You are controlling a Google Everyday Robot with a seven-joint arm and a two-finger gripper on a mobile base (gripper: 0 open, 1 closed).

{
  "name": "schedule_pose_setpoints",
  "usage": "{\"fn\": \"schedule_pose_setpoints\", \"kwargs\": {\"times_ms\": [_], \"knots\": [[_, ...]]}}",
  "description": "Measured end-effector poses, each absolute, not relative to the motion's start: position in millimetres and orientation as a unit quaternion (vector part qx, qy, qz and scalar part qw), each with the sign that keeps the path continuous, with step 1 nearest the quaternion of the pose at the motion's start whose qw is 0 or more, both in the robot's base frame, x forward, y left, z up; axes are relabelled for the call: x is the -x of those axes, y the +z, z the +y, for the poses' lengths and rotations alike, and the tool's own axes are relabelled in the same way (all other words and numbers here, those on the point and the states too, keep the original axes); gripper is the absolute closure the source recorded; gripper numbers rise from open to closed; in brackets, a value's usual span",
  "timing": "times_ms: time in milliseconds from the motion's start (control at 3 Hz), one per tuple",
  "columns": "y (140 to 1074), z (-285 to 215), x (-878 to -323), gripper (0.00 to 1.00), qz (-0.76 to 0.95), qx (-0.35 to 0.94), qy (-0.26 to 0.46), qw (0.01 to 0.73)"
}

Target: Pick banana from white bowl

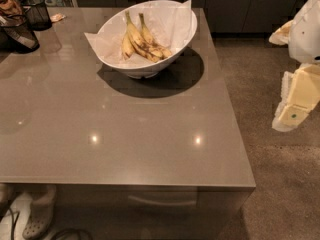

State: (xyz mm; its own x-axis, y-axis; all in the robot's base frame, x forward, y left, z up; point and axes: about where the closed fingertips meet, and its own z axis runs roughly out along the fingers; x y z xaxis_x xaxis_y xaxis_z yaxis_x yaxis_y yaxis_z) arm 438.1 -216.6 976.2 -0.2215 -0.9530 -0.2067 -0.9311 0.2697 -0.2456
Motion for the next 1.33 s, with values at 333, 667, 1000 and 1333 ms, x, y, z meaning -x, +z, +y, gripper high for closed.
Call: {"fn": "schedule_pose_setpoints", "kwargs": {"times_ms": [333, 667, 1000, 1333], "knots": [[976, -217, -438, 0.0, 0.781, 0.603, -0.034, 0.159], [979, -210, -447, 0.0, 0.786, 0.598, -0.039, 0.151], [989, -174, -511, 0.0, 0.802, 0.583, -0.028, 0.125], [993, -166, -518, 0.0, 0.798, 0.586, -0.031, 0.141]]}}
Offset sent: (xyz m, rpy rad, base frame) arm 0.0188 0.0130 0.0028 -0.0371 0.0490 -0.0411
